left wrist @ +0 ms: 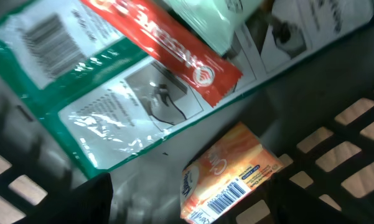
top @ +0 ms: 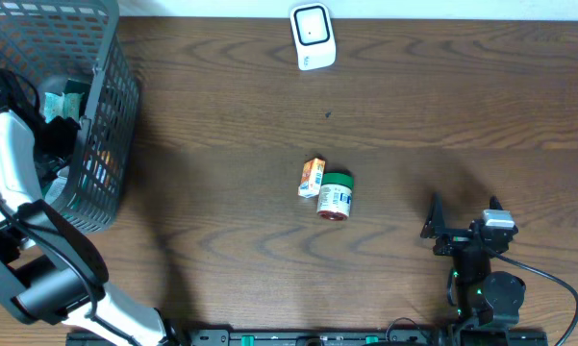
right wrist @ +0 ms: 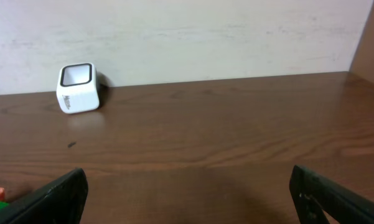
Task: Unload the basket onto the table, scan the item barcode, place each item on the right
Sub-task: 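Lower the left gripper onto the small orange box and grasp it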
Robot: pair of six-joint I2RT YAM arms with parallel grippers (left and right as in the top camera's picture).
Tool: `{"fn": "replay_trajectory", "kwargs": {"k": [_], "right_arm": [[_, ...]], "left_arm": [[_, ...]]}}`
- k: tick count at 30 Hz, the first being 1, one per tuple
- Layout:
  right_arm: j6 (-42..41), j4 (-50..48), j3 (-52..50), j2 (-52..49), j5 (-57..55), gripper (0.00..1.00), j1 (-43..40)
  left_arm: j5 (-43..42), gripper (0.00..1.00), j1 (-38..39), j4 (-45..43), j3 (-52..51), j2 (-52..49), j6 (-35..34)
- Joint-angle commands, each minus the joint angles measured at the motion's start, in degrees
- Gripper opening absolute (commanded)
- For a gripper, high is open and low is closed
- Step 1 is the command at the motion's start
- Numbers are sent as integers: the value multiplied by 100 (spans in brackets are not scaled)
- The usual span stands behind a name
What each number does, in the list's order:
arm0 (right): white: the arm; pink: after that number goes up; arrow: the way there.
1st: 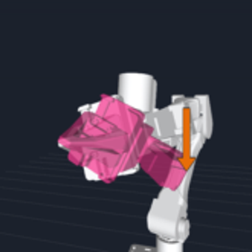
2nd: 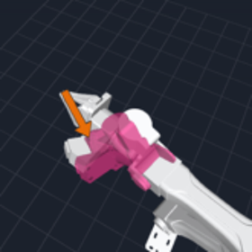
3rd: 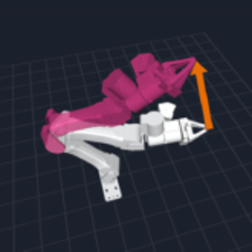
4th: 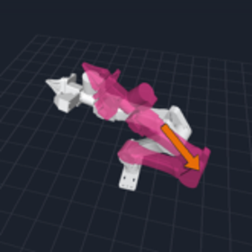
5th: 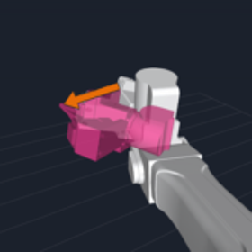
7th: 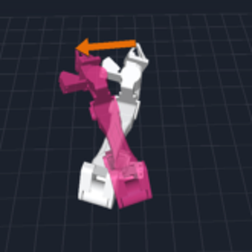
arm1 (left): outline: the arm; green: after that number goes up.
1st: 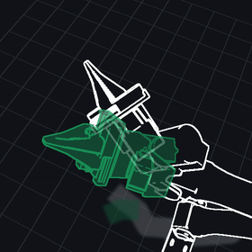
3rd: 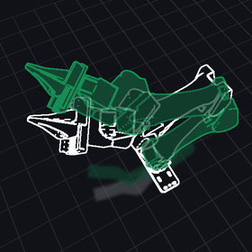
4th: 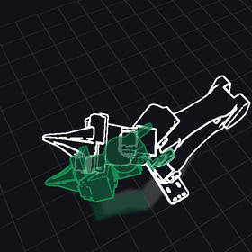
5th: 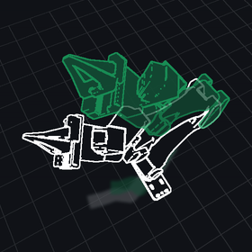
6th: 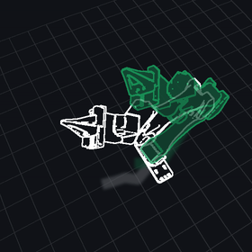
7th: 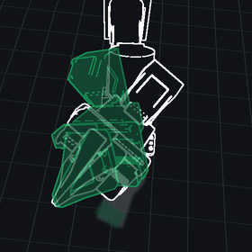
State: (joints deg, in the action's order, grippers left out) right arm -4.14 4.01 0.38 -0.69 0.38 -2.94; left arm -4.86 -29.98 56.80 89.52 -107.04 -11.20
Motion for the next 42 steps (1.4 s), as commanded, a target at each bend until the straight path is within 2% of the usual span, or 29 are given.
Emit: {"fn": "replay_trajectory", "kwargs": {"k": [1,10,14,20,28,33,38,42], "right_arm": [[-74,17,-9,31,-11,99,-39],[-74,17,-9,31,-11,99,-39],[-74,17,-9,31,-11,99,-39],[-74,17,-9,31,-11,99,-39],[-74,17,-9,31,-11,99,-39],[-74,17,-9,31,-11,99,-39],[-74,17,-9,31,-11,99,-39],[-74,17,-9,31,-11,99,-39]], "left_arm": [[-216,79,92,50,-7,-149,433],[-192,79,385,52,-50,-275,911],[138,79,437,17,-133,-330,905],[142,80,437,-293,-380,-415,907],[-396,84,354,-420,-144,-358,1228],[-448,91,304,-424,-107,-326,1696],[-911,91,304,-356,-109,-326,2050],[-907,90,304,-267,-116,-326,2243]]}}
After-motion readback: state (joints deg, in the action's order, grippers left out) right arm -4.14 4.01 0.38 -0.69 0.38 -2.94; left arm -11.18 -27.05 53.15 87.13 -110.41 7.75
